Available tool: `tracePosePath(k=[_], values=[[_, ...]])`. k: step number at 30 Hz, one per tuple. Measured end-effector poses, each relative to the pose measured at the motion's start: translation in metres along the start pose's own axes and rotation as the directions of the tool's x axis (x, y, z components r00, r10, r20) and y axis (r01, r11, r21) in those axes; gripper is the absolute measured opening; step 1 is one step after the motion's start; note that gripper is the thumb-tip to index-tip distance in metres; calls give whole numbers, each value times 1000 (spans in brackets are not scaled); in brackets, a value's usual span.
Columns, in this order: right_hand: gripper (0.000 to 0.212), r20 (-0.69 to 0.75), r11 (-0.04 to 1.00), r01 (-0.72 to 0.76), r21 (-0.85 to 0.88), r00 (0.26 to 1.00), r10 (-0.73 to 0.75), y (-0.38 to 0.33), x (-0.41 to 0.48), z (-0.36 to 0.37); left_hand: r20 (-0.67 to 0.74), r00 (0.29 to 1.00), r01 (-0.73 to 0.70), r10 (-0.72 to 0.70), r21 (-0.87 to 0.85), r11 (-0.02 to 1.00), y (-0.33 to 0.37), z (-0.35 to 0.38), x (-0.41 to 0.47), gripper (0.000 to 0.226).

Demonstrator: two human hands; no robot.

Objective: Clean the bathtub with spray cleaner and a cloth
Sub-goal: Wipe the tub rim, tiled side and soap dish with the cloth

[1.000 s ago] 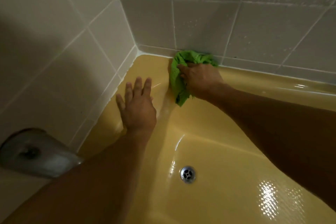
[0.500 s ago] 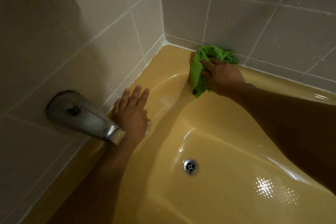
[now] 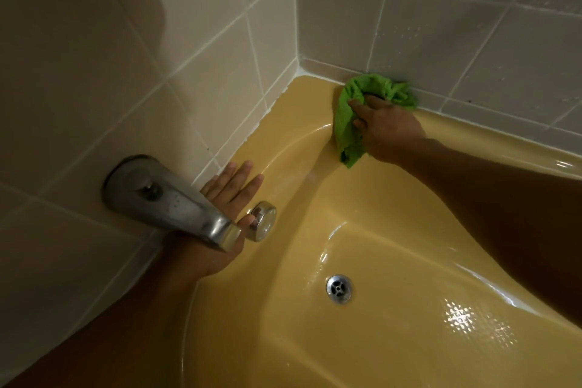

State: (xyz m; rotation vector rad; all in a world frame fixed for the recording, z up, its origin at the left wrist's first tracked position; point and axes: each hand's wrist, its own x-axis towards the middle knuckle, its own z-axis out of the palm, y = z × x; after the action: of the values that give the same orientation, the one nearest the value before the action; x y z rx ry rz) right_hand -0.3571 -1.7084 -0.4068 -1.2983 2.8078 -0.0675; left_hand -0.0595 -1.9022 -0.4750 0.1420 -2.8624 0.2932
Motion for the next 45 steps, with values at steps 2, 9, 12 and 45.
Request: tracePosePath(k=[2, 9, 12, 45], values=[[49, 37, 996, 81, -27, 996, -80, -13, 13, -2, 59, 998, 24, -20, -74, 997, 1, 5, 1, 69], [51, 106, 999, 15, 50, 994, -20, -39, 45, -7, 186, 981, -89, 55, 181, 979, 1, -4, -2, 58], [51, 106, 997, 13, 74, 994, -21, -39, 39, -10, 94, 968, -233, 232, -2, 973, 50, -44, -19, 64], [66, 181, 979, 144, 142, 969, -168, -62, 70, -15, -3, 961, -275, 275, -27, 961, 16, -163, 10, 30]])
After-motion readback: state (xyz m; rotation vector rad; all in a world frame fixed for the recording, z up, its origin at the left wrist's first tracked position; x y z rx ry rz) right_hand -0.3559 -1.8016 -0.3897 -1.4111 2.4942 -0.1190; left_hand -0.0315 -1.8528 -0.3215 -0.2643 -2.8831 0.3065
